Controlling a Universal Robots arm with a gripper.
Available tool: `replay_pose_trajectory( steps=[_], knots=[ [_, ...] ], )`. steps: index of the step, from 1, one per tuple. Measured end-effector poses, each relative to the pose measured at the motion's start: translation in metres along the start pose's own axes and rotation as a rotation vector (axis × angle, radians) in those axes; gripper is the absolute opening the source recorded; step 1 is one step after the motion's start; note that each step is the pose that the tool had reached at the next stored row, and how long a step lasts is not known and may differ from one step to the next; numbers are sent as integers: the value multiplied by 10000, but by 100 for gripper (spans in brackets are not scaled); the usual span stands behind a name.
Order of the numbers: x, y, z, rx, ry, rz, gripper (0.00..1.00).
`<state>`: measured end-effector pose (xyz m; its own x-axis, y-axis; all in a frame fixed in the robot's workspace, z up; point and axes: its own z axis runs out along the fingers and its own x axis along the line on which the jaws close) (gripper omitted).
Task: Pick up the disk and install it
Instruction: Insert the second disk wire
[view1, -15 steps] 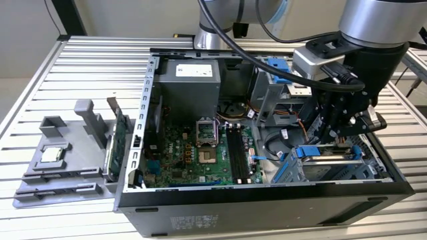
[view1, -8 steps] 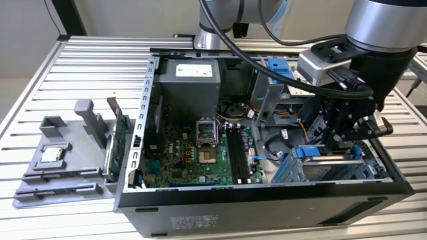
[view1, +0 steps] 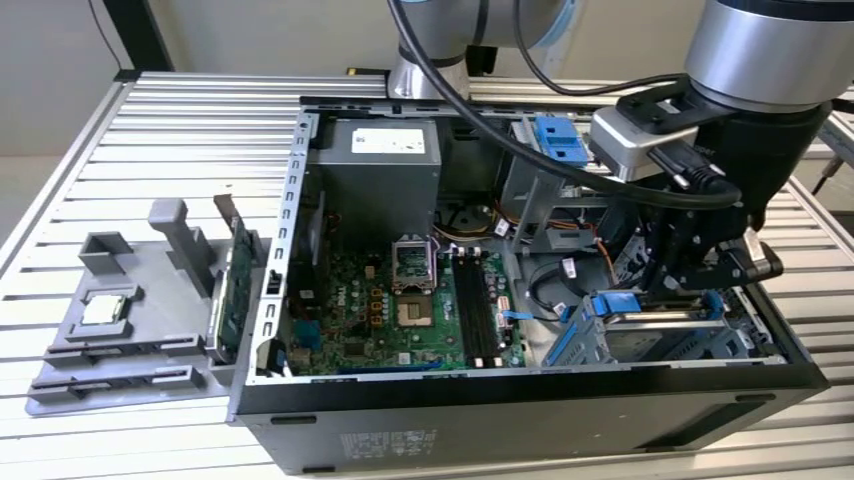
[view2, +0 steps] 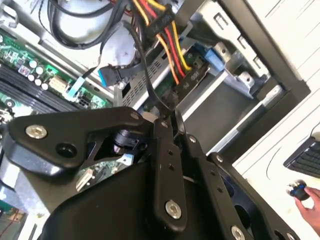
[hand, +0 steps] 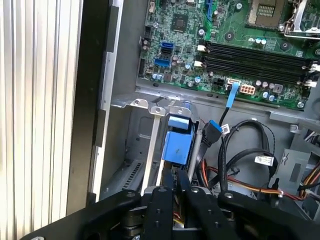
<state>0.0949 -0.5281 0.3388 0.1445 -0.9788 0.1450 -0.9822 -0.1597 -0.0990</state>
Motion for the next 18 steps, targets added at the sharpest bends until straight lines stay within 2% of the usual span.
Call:
replay_pose_trajectory(
  steps=[3,4,7,10,13,18],
  knots=[
    [1,2,1,2,-11,9,0],
    [1,2,1,5,-51,27,0],
    [1,3,3,30,-250,81,0],
    [2,-4,4,28,-250,91,0],
    [9,-40,10,12,-246,118,0],
    [23,-42,11,-33,-212,452,0]
  ],
)
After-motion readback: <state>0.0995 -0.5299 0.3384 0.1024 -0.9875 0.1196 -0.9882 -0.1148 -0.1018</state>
